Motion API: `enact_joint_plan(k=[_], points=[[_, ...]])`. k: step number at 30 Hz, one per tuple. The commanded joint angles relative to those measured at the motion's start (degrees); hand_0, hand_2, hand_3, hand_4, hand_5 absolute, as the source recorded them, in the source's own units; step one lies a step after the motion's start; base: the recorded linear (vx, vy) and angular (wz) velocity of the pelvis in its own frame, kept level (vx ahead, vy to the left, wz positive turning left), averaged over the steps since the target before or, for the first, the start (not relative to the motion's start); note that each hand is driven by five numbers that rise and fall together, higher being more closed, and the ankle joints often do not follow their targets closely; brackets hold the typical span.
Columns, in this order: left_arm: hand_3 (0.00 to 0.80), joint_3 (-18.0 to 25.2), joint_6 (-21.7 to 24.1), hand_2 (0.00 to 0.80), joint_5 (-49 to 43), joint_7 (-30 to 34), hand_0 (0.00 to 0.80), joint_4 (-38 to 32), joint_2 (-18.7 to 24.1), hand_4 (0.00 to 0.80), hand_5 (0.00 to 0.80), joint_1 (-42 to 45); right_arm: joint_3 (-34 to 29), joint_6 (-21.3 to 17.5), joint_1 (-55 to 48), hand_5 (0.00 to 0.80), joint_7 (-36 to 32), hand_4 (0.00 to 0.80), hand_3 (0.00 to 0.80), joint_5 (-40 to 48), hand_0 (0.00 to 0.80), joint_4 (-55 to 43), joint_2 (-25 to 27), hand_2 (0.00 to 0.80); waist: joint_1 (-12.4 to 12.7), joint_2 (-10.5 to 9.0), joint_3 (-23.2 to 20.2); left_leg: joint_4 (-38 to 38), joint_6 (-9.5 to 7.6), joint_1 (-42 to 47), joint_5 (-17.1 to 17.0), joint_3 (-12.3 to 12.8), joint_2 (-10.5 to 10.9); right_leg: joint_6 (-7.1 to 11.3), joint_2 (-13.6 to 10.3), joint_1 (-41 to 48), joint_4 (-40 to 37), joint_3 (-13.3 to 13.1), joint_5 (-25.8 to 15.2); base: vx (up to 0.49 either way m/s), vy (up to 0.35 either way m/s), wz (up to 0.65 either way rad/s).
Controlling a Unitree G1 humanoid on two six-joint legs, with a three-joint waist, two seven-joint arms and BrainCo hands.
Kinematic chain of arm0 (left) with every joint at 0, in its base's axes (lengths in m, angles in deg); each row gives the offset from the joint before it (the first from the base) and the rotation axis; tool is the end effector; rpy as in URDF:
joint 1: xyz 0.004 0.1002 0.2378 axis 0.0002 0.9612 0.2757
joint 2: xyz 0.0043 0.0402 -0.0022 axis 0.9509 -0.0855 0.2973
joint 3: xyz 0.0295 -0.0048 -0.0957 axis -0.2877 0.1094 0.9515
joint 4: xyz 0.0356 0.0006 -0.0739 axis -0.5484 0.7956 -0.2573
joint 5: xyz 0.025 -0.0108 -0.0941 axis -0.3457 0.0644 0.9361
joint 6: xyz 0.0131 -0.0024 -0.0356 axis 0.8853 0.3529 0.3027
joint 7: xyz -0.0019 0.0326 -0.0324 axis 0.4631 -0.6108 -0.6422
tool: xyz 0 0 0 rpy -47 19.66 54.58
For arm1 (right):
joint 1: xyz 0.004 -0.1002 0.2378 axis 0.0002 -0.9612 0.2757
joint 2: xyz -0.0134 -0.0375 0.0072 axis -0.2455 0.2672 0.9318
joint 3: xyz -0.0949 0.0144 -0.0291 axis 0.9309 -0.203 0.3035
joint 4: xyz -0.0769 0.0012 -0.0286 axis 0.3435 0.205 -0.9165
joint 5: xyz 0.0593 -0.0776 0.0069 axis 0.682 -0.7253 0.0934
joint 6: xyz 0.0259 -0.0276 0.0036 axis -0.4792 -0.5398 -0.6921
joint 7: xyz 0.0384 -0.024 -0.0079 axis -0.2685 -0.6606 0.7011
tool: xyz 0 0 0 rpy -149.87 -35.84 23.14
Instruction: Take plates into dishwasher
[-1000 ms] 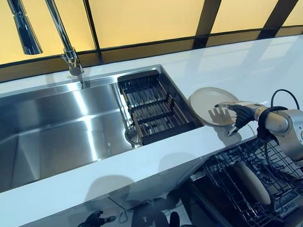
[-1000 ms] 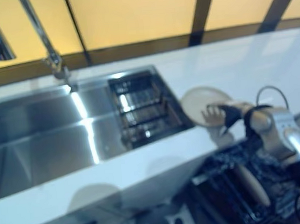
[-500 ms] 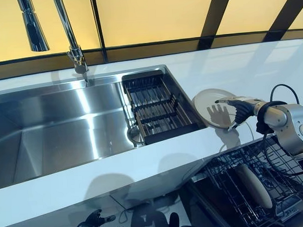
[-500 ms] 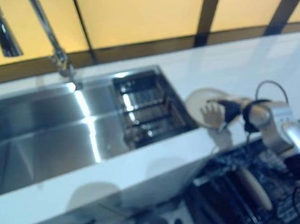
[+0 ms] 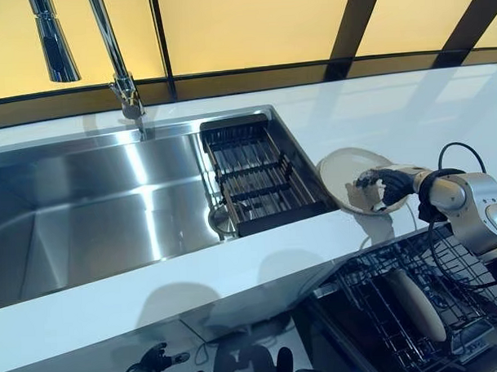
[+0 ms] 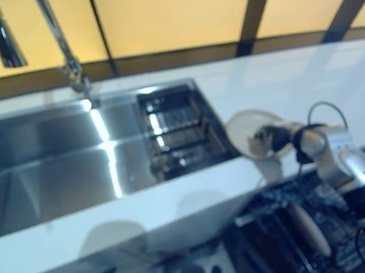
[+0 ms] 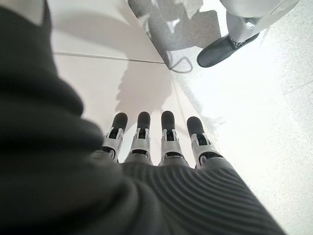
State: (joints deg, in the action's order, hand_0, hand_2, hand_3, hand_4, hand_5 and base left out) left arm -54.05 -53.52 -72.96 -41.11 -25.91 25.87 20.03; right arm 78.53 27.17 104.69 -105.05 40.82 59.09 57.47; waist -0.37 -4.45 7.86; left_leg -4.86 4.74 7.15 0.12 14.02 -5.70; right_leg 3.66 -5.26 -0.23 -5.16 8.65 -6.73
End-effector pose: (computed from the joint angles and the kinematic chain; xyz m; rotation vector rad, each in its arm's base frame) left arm 0.0879 0.2483 -0.0938 0.4231 1.1052 0.0061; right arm 0.2663 -0.2612 0.1949 -1.5416 0.2460 0.4416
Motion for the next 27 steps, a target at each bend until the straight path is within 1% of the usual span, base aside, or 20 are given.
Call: enact_joint_plan(k=[1,13,21,27], points=[[0.0,-0.9,1.3,0.0,-2.2,0.1,0.0,1.4,1.7,0.0,0.0,-2.9,-0.6,0.5,0.9,0.0,0.6,0.0,0.0,-1.1,0.0,0.1,0.8,0.0,2.0,-1.45,0.3,-0.1,-1.6,-2.8,-1.7,-3.1,1.1,2.44,-1.7,3.5,2.7,3.8,3.8,0.0,0.0,0.0],[0.0,-1.1,1.6,0.0,-2.0,-0.3,0.0,1.7,1.3,0.0,0.0,-3.2,-2.0,0.1,0.3,0.0,3.0,0.0,0.0,-0.6,0.0,0.1,0.8,0.0,1.9,-1.37,0.6,-0.1,-1.62,-3.0,-1.7,-3.2,1.1,2.49,-1.8,3.3,2.7,3.8,3.7,0.0,0.0,0.0],[0.0,-1.0,1.7,0.0,-2.1,-0.4,0.0,1.7,1.2,0.0,0.0,-2.7,-5.1,1.1,1.0,0.0,8.0,0.0,0.0,2.2,0.0,-2.2,1.8,0.0,1.6,-1.36,0.3,-0.1,-1.64,-2.7,-1.4,-3.1,1.1,2.57,-1.7,3.5,2.7,3.6,3.9,0.0,0.0,0.0],[0.0,-0.5,1.9,0.0,-2.3,-0.3,0.0,1.7,0.9,0.0,0.0,-2.3,-7.5,1.8,0.3,0.0,8.2,0.0,0.0,3.0,0.0,-5.3,2.5,0.0,1.3,-1.3,0.0,-0.1,-1.74,-2.5,-1.3,-2.9,1.2,2.55,-1.7,3.5,2.8,3.3,4.0,0.0,0.0,0.0]])
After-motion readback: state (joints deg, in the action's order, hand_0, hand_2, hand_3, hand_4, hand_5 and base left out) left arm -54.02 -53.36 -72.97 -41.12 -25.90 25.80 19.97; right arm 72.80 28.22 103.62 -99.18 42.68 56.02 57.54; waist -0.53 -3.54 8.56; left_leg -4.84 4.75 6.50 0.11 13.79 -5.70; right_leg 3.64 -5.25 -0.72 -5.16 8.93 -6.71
